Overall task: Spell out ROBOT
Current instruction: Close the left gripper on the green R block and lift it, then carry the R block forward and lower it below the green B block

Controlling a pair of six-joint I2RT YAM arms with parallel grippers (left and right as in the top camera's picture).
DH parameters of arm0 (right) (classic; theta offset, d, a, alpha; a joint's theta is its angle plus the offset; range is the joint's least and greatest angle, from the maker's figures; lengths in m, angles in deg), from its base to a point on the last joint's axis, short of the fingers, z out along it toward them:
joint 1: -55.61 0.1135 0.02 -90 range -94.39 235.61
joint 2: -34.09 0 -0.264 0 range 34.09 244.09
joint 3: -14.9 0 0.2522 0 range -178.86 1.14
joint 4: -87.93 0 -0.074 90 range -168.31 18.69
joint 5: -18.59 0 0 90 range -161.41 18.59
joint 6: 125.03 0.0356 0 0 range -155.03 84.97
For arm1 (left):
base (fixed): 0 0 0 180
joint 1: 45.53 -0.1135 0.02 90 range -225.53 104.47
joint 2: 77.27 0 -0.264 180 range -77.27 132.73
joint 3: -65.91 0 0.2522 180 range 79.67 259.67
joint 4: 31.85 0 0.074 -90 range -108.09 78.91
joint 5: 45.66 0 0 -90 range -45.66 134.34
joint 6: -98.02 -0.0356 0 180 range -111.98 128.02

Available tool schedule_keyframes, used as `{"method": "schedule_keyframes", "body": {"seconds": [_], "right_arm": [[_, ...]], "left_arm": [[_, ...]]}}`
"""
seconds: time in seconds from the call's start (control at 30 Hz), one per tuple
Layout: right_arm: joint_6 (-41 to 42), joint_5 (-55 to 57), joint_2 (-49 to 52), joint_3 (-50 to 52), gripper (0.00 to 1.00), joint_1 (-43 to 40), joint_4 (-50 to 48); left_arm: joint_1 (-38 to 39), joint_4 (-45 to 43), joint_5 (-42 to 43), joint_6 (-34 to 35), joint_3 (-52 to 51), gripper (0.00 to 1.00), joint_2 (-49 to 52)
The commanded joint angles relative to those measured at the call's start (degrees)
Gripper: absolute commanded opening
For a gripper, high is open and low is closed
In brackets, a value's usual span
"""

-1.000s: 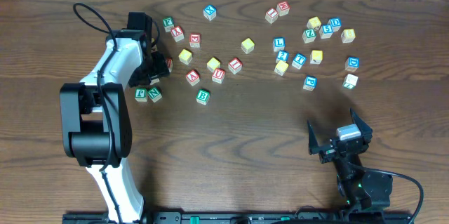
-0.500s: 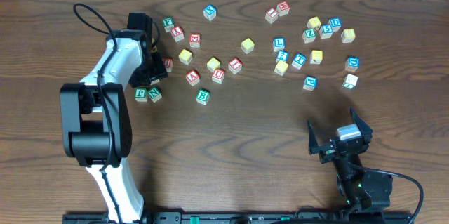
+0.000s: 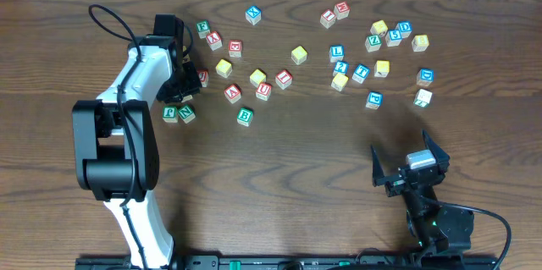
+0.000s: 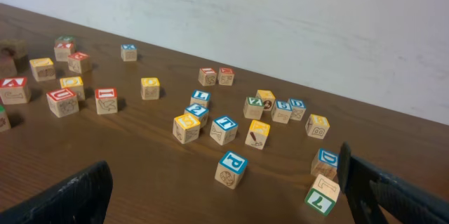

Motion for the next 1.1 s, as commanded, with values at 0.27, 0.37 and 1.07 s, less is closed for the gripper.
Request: {"method": "schedule_keyframes", "body": {"seconds": [0.27,0.37,1.07], "right_arm": [[0.85,0.0,-0.09,0.07,0.99,-0.37,0.24],[0.85,0.0,-0.09,0.07,0.99,-0.37,0.24],[0.85,0.0,-0.09,0.07,0.99,-0.37,0.24]], "left_arm": [[-0.17,0.35,-0.11,-0.26,0.61,0.27,-0.13],[-0.17,0.39,-0.11,-0.33,0.63,0.28,-0.13],[-0.11,16.94,7.23,-5.7,0.63,0.13,-36.06]]}}
